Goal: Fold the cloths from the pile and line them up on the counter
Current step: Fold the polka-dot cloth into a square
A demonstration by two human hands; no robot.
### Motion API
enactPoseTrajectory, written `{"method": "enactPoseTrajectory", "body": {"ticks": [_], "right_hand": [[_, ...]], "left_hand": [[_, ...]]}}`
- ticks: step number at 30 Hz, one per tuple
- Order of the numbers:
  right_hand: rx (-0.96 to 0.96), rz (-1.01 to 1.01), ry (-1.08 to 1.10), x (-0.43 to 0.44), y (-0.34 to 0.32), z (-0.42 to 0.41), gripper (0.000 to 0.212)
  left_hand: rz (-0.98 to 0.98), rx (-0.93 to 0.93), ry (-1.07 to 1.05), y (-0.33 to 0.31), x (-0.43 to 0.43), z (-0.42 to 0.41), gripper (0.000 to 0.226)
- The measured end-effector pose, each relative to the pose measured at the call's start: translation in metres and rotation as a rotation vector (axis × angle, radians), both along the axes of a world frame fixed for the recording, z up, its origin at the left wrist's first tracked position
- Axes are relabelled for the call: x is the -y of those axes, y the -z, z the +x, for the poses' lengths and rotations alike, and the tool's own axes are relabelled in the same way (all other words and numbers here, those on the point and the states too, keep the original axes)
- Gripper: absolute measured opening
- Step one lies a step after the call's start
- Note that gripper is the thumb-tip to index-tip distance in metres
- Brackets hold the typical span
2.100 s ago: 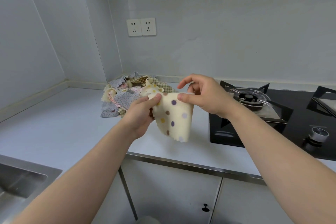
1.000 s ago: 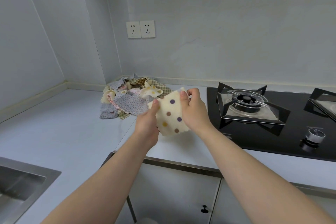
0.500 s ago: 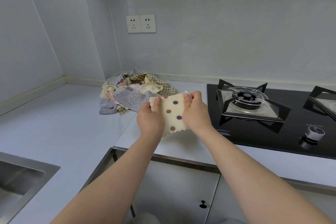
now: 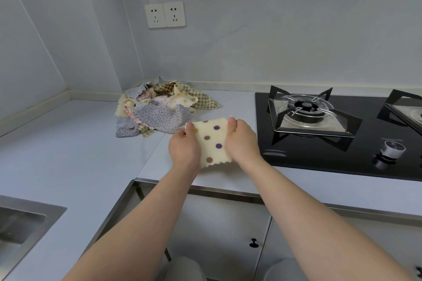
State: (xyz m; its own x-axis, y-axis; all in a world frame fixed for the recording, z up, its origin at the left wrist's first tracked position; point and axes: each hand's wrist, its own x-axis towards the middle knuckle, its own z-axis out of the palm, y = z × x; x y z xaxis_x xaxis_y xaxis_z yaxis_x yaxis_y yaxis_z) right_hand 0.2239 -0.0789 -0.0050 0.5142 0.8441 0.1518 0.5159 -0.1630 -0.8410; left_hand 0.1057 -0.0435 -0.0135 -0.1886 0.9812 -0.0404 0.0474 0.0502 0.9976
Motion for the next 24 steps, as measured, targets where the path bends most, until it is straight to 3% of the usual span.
{"method": "enactPoseTrajectory", "body": {"ticks": [7, 11, 18, 24], "right_hand": [[-0.002, 0.024, 0.04, -0.008, 0.012, 0.008, 0.037], [-0.047, 0.022, 0.022, -0.027, 0.017, 0.017, 0.035], [-0.112, 0.033, 0.074, -0.055, -0.005, 0.061, 0.032], [-0.125, -0.034, 0.261, -0.021, -0.044, 0.13, 0.029]], "left_hand": [[0.174, -0.164, -0.084, 0.009, -0.011, 0.012, 0.039], [0.225, -0.155, -0.091, 0.015, -0.028, 0.023, 0.04], [0.095, -0.096, -0.065, -0.004, -0.066, 0.069, 0.039], [-0.014, -0.229, 0.12, -0.054, -0.054, 0.146, 0.04]]}}
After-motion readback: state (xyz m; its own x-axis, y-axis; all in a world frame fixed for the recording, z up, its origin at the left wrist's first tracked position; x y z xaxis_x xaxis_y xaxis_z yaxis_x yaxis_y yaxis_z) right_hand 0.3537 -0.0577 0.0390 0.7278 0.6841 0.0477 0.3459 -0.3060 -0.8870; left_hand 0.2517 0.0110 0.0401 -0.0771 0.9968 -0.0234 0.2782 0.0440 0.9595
